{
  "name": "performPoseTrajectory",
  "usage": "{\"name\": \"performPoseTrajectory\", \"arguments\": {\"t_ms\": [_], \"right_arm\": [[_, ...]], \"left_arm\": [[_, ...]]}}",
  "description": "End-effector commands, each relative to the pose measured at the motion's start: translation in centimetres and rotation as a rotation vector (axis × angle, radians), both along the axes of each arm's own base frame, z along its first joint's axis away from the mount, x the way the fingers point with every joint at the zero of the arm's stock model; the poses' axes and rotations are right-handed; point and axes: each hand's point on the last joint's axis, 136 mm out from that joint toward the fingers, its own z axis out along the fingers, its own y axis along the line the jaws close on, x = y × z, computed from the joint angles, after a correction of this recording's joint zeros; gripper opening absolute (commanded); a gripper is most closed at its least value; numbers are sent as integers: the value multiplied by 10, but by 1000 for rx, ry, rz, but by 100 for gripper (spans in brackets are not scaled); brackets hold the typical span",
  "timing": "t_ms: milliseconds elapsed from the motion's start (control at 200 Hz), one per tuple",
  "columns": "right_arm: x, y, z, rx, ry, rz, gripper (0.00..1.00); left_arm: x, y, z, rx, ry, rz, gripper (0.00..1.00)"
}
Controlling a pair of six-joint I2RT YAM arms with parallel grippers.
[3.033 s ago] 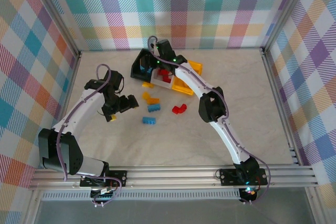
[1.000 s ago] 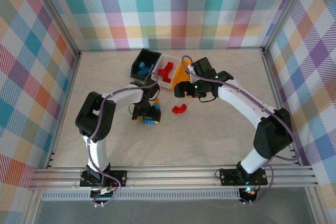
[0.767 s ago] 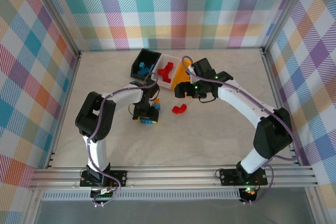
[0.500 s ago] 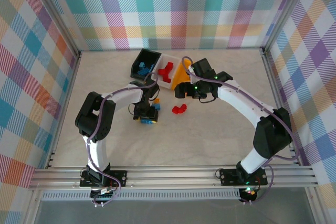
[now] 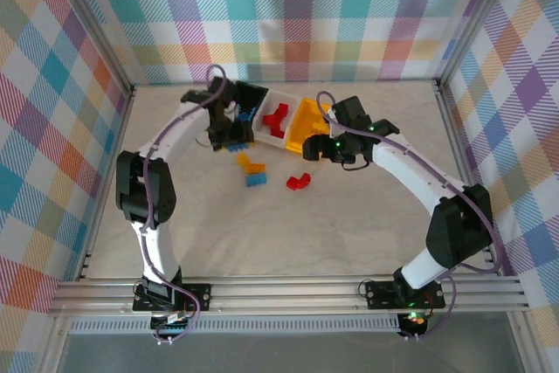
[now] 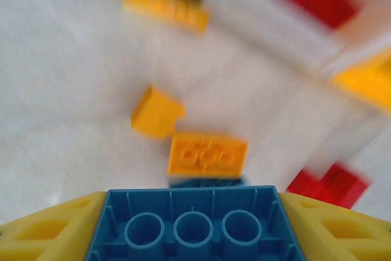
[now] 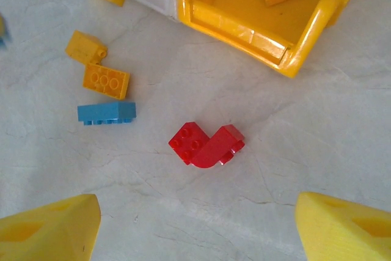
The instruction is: Sort the legos into containers by color
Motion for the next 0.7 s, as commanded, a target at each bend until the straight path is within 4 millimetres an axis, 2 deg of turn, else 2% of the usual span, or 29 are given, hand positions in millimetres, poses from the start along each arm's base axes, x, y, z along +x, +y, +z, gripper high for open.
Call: {"name": "performPoseTrajectory", "arguments": {"t_ms": [0,140,345,435,535,695], "right_arm": [[-4,-2,7,8,10,-10,83],[-1,1,13,12,20,-8,83],[0,3,18,13,35,-6,82],[-2,4,15,15,55,-3,82],[-5,3,12,7,69,-2,82],[-7,2,10,3,74,4,82]], "left_arm": [[41,7,6,-62,-23,105,57],[104,19,13,-74,-136,217,57],[168,14,5,-98,-247,288,57],[184,13,-2,-106,-272,306,58],[194,10,-11,-119,-279,320,60],[201,5,-18,-154,-283,324,73]]}}
